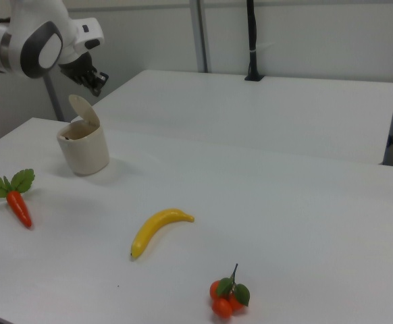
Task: Close garbage bin
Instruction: 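Move the gripper over the cream bin toward its raised lid, then push the raised lid down with the gripper until it shuts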
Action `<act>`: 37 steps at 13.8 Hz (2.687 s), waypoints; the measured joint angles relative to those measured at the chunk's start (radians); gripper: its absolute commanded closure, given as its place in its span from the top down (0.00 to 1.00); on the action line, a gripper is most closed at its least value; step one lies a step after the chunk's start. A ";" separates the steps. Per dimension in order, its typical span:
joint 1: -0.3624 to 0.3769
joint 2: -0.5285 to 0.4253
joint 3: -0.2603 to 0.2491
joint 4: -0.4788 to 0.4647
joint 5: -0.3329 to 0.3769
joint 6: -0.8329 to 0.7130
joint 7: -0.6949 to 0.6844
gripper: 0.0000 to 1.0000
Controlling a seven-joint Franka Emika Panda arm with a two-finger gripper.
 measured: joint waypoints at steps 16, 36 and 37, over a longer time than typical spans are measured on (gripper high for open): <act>0.200 0.425 0.001 0.204 -0.037 0.607 0.138 0.03; 0.199 0.379 0.023 0.167 -0.037 0.361 0.138 0.03; 0.199 0.378 0.024 0.164 -0.037 0.337 0.138 0.03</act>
